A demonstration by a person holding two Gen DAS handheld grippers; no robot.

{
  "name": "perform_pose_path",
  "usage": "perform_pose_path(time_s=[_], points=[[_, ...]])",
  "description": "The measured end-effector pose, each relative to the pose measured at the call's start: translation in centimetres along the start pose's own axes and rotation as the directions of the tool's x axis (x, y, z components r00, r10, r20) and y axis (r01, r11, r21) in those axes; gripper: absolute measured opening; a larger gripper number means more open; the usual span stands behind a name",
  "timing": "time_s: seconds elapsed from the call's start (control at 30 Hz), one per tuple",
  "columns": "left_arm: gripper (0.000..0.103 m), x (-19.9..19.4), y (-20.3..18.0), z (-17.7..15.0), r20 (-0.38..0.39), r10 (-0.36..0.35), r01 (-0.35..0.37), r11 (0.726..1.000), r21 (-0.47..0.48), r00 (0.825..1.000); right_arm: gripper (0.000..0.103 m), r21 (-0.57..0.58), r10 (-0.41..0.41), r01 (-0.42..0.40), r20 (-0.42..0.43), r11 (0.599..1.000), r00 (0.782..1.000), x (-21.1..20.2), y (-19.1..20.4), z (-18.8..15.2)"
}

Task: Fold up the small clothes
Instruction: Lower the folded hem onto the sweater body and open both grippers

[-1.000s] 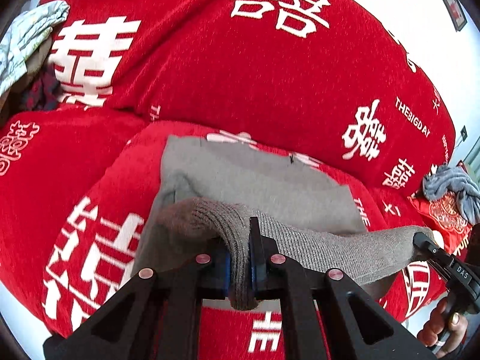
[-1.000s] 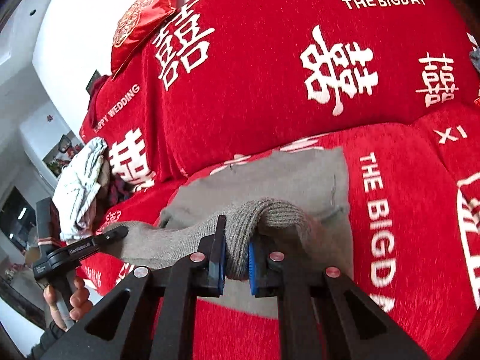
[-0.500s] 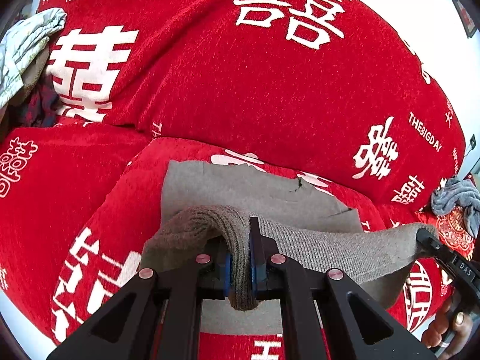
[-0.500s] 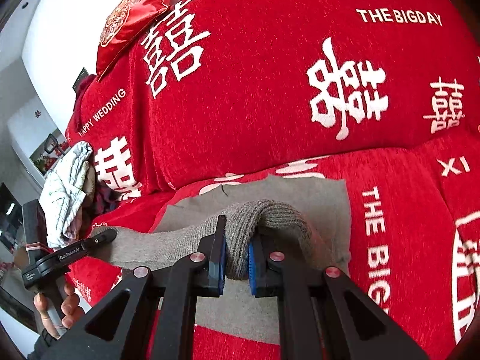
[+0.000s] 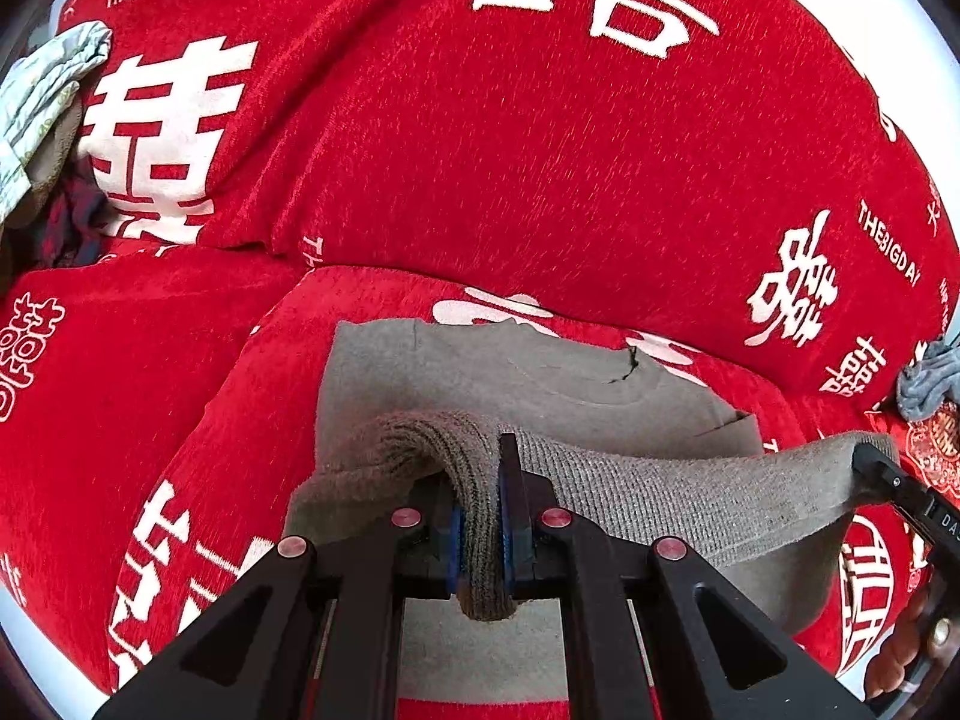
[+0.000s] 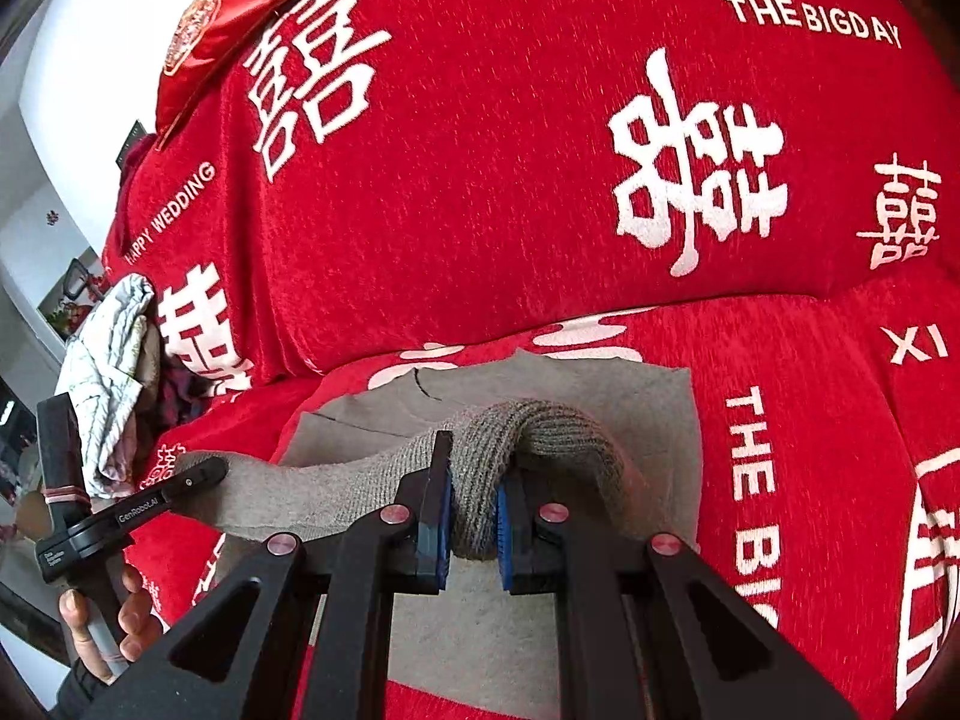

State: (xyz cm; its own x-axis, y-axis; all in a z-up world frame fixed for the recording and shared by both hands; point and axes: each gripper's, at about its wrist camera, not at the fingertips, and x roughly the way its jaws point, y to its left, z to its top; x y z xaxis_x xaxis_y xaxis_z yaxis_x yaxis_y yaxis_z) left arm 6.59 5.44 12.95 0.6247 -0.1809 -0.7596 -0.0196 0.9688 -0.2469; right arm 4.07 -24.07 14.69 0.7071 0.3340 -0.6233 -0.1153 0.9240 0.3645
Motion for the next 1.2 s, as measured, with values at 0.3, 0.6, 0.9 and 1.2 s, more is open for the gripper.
perform_pose_path(time_s=[0.3, 0.6, 0.9, 1.2], points=[[0.010, 2.2, -0.2, 1.1, -0.030, 0.011, -0.011, 1.000, 0.010, 0.999, 0.012, 0.016, -0.013, 0.013, -0.028, 1.000, 1.000, 2.3, -0.9, 0.9], [0.010, 3.9, -0.4, 2.0, -0.047, 0.021, -0.020, 1.000, 0.021, 0.999, 0.012, 0.022, -0.018, 0.019, -0.044, 1.000, 0.999, 3.9, -1.6, 1.7], [0.010, 5.6, -1.1, 3.3, -0.066, 0.032, -0.029, 0.999, 0.036, 0.997, 0.012, 0.040, -0.023, 0.026, -0.062, 0.999, 0.998, 5.6, -2.6, 2.4], [0.010, 8.9, -1.7, 4.6, -0.113, 0.048, -0.043, 0.998, 0.048, 0.992, 0.012, 0.098, -0.023, 0.032, -0.099, 0.995, 0.995, 8.7, -4.4, 2.7]])
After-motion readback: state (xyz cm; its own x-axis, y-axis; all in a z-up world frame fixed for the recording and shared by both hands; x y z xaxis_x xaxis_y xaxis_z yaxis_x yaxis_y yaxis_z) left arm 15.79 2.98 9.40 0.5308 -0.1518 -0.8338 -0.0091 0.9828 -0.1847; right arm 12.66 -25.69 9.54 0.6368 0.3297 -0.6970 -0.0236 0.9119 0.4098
